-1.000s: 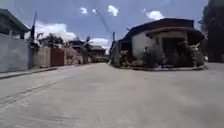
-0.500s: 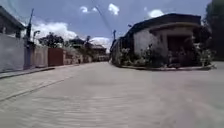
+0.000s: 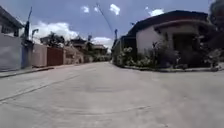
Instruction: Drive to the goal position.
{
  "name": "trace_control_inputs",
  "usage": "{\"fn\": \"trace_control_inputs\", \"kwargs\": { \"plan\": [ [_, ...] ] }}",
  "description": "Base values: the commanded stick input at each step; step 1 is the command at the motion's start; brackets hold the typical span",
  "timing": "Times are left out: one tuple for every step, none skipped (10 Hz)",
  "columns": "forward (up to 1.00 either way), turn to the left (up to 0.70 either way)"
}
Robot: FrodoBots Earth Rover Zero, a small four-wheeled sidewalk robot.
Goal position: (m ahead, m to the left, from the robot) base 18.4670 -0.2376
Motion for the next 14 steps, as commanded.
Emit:
{"fn": "trace_control_inputs", "kwargs": {
  "plan": [
    [1.00, 0.00],
    [1.00, 0.00],
    [1.00, 0.00],
    [1.00, 0.00],
    [1.00, -0.01],
    [1.00, -0.02],
    [1.00, -0.03],
    [1.00, -0.08],
    [1.00, -0.28],
    [1.00, -0.36],
    [1.00, -0.27],
    [1.00, -0.04],
    [1.00, 0.00],
    [1.00, 0.00]
  ]
}}
